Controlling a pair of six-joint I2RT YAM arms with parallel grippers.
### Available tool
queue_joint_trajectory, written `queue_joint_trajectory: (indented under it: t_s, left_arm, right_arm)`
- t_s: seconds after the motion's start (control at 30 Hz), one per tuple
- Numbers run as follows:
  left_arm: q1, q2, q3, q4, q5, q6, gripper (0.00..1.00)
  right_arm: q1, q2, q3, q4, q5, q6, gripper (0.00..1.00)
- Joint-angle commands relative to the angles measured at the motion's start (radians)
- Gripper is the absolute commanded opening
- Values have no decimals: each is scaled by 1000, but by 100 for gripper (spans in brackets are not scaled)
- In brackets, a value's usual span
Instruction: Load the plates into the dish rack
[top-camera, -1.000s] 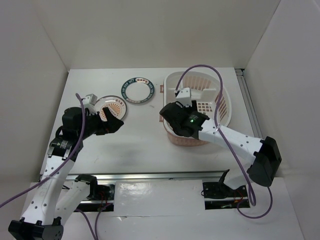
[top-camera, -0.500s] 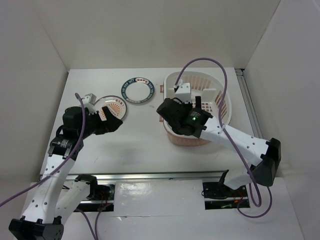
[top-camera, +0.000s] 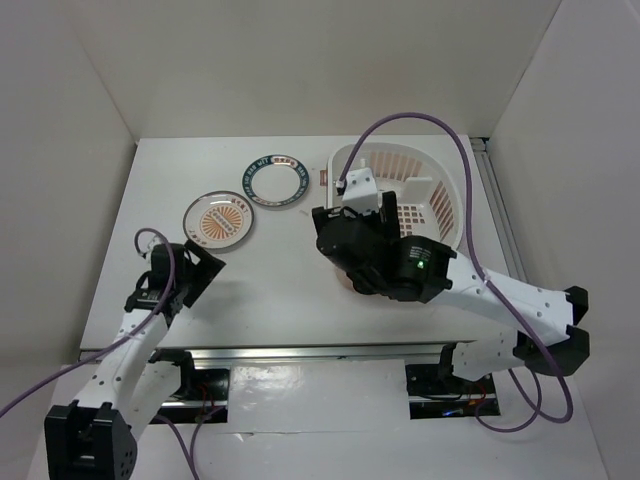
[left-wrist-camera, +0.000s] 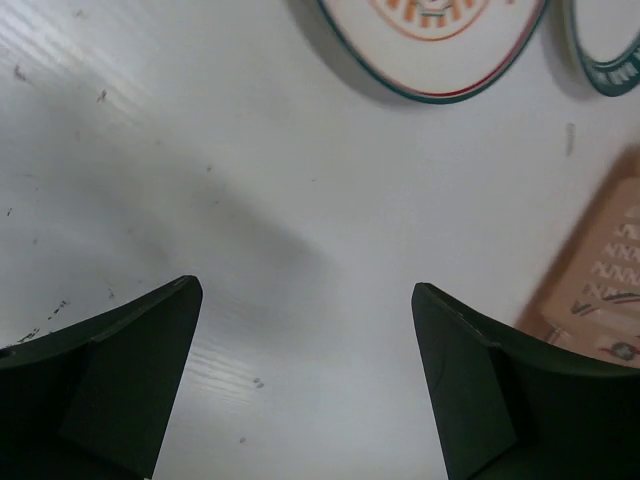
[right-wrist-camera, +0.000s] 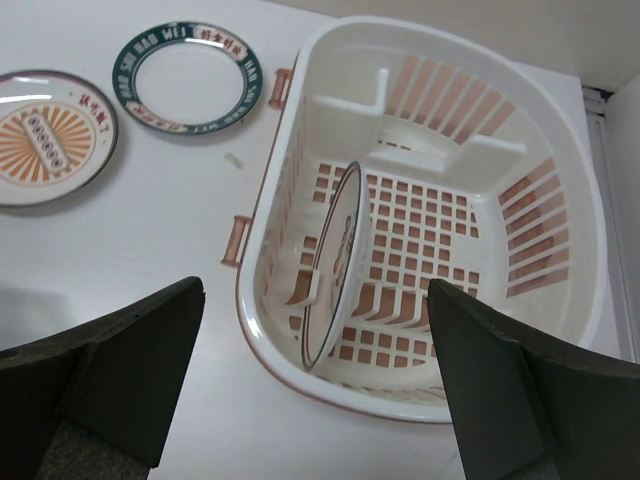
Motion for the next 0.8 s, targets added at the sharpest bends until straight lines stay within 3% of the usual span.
queue_joint_trajectory:
  t_s: [0.0,0.1,0.27,0.53,0.77]
  left_arm:
    - [7,-14,-98,273,-45,-157,100]
    - [31,60,-170,387,-45,-203,100]
    - [83,188,-222,648,-9,-237,100]
    - [157,469,-141,733,-22,-278,99]
    - [200,650,-57,733,-1,-288,83]
  right_arm:
    - [30,-83,-75,168,-36,-109,99]
    - [30,-138,-169,257,-89,-149,99]
    - [39,-161,-192,268,-111,-160,99]
    - [48,-170,-214,280,-111,-169,99]
    - [48,-170,-223,300,-76,-169,99]
